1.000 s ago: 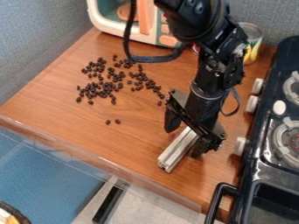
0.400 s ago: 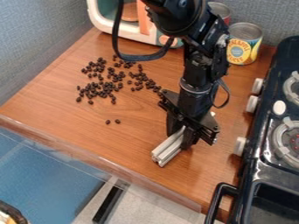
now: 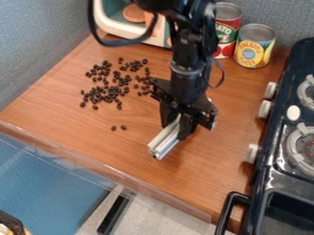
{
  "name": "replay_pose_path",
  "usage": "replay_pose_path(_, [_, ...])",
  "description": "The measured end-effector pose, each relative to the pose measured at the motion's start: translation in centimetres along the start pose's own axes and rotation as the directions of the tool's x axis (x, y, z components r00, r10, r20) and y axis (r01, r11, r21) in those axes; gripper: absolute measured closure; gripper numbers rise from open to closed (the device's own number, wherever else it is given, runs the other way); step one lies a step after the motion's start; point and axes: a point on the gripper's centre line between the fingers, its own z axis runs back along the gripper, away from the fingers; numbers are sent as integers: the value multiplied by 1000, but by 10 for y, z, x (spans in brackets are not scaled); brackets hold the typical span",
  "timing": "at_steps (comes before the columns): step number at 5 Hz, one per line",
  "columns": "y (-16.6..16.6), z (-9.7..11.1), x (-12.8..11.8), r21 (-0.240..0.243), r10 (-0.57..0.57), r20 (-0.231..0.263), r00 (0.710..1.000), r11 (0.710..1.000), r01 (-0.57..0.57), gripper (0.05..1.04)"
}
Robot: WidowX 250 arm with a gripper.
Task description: Sweep into pile
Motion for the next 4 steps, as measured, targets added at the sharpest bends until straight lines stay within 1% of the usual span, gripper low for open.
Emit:
replay_pose_path(1, [14,10,-2,-41,95,24,995,995,-94,702])
replay_pose_path(2, [28,7,-9,-84,272,2,962,959,-271,702])
replay_pose_path(3, [45,-3,-14,-135,415,-41,909,899,-416,702])
replay_pose_path(4, [72,-5,-26,-147,571,-84,817,804,-577,702])
